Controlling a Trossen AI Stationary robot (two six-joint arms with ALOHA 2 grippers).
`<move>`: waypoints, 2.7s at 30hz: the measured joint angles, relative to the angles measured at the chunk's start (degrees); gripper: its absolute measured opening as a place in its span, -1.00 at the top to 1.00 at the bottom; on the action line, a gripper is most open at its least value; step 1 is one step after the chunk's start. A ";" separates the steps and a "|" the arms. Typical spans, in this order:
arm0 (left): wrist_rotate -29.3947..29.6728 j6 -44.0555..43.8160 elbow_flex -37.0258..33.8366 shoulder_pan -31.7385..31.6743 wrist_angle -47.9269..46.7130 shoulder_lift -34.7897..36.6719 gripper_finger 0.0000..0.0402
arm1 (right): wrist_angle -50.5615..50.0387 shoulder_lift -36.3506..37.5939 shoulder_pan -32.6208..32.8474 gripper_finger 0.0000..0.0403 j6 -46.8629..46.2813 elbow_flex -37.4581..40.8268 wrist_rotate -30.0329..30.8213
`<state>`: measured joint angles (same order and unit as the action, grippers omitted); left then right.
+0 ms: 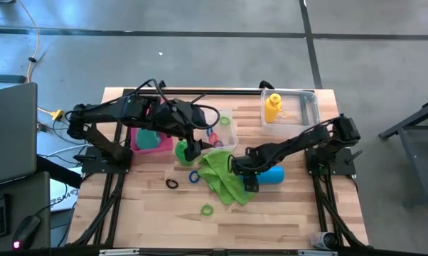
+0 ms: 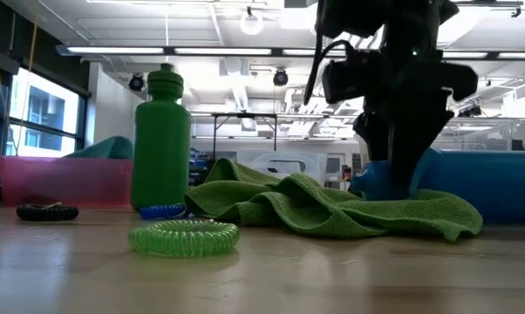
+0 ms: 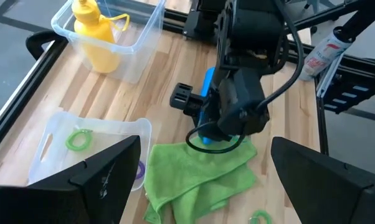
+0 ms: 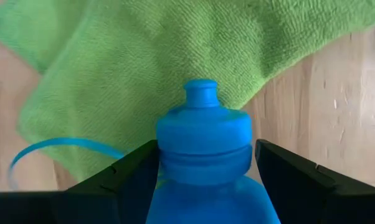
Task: Pick & Place Sports Items
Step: Put the blue water bottle into the right transparent bin
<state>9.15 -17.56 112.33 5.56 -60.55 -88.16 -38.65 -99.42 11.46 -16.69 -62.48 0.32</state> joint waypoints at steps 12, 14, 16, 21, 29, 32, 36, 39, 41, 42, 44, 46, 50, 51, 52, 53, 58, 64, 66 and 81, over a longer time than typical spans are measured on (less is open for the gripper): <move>-0.03 0.13 0.00 0.00 -1.13 0.00 -0.76 | 1.15 -2.25 0.00 -0.11 0.00 0.02 0.94; -0.05 0.13 0.00 0.00 -1.40 0.00 -0.76 | 0.99 -2.25 0.00 0.02 0.00 0.02 0.94; -0.03 0.13 0.00 0.00 -1.46 0.00 -0.76 | 0.77 -2.21 0.00 0.03 0.19 0.02 0.96; 0.05 0.11 0.00 0.00 -1.60 0.00 -0.76 | -2.03 -1.46 0.15 0.03 -0.59 0.02 0.26; 1.05 0.20 0.00 -0.02 -1.67 0.00 -0.76 | -3.57 6.16 0.00 0.03 -6.69 0.02 2.41; 1.16 0.20 0.00 -0.02 -1.76 0.00 -0.76 | -3.50 10.15 0.00 0.03 -9.43 0.02 4.72; 1.21 0.20 0.00 -0.02 -2.00 0.00 -0.76 | -3.18 15.66 -0.65 0.02 -12.85 0.02 7.04; 1.22 0.20 0.00 -0.02 -2.08 0.00 -0.76 | -3.25 19.88 -1.49 0.01 -16.01 0.02 7.97; 1.24 0.20 0.00 -0.02 -2.08 0.00 -0.76 | -3.53 22.75 -1.97 0.02 -18.17 0.02 9.22; 1.24 0.20 0.00 -0.02 -2.08 0.00 -0.76 | -3.44 24.20 -2.21 0.02 -19.11 0.02 10.14; 1.24 0.20 0.00 -0.02 -2.09 0.00 -0.76 | -3.78 27.45 -2.73 0.02 -20.72 0.02 12.11; 1.24 0.22 0.00 -0.02 -2.10 0.00 -0.76 | -3.98 30.41 -3.48 0.02 -21.99 0.02 14.35; 1.24 0.24 0.00 -0.02 -2.32 0.00 -0.76 | -5.78 36.96 -5.35 0.02 -24.76 0.02 19.55; 1.23 0.26 0.00 -0.02 -2.47 0.00 -0.76 | -6.25 38.64 -5.85 0.02 -25.49 0.02 20.88; 1.24 0.40 0.00 -0.04 -2.62 0.00 -0.76 | -6.99 40.30 -6.34 0.02 -26.16 0.02 22.25; 1.24 0.47 0.00 -0.02 -2.61 0.00 -0.76 | -7.72 41.83 -6.93 0.02 -26.83 0.02 23.83; 1.24 0.94 0.00 -0.03 -2.60 0.00 -0.76 | -10.92 49.31 -9.42 0.01 -30.05 0.02 33.67; 1.64 1.32 0.00 -0.04 -2.54 0.00 -0.76 | -14.10 55.81 -11.57 0.01 -34.58 0.02 48.83; 1.64 1.94 0.00 -0.03 -2.54 0.00 -0.76 | -14.18 57.49 -11.67 0.01 -34.60 0.02 53.76; 1.66 7.30 0.00 -2.90 -1.88 0.00 -0.76 | -16.06 59.24 -11.61 0.00 -35.54 9.31 82.06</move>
<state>10.81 -10.26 112.33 2.66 -62.43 -88.16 -54.71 -40.18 -0.14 -52.22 -53.17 82.38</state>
